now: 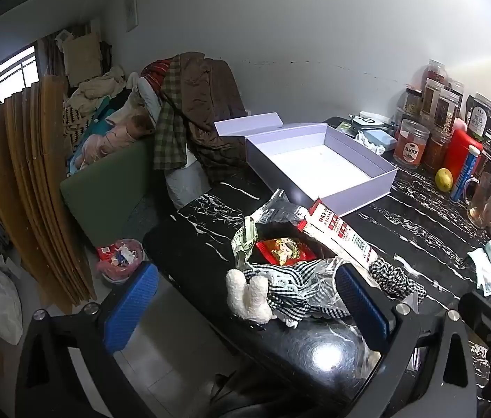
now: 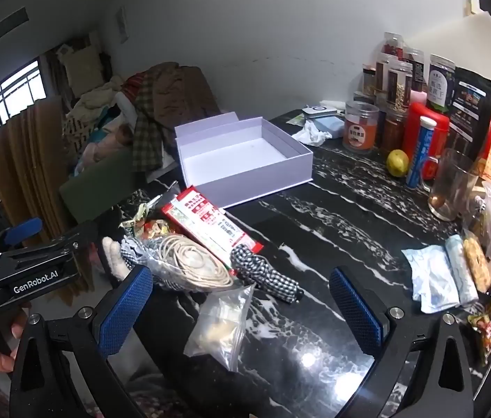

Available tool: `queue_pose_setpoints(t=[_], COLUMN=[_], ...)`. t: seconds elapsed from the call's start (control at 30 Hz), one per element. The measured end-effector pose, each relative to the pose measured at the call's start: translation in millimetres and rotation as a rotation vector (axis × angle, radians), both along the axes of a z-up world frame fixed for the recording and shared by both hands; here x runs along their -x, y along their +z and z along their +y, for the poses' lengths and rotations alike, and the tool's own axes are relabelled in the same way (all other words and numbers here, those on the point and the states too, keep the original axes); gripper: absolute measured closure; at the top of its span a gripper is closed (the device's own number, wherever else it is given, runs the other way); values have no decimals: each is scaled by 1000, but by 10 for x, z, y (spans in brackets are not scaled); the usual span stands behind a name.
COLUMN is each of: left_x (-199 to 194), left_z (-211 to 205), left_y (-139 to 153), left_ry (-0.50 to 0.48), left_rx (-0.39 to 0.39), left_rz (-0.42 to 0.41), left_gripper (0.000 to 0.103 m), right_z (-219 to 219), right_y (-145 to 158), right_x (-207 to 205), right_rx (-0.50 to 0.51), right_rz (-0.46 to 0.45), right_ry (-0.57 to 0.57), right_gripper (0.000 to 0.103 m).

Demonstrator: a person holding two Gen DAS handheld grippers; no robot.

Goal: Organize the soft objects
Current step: 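Move both tools toward the pile of soft items on the table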

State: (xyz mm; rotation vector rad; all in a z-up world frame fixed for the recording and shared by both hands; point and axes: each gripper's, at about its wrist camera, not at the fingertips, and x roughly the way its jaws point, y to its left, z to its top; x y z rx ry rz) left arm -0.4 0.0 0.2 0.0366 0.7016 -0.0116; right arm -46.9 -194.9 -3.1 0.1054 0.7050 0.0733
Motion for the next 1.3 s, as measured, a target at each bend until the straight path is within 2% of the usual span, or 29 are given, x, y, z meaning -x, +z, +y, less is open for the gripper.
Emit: queue_pose_setpoints(t=[0.63,1.03,1.3], left_x=[45,197,235], left_z=[-12,-35,8], left_y=[27,-226,-425], left_ry=[-16,-83,-91], left_rx=[-1,32,42], left_rz=[-4,58,106], left_gripper=[0,0,0], right_z=[-29,20,57], right_y=[-30,-242,-481], right_x=[31,212,197], right_rx=[-12,-22,-42], right_rz=[6,50,100], right_ry=[-5,5,32], right_gripper=[0,0,0])
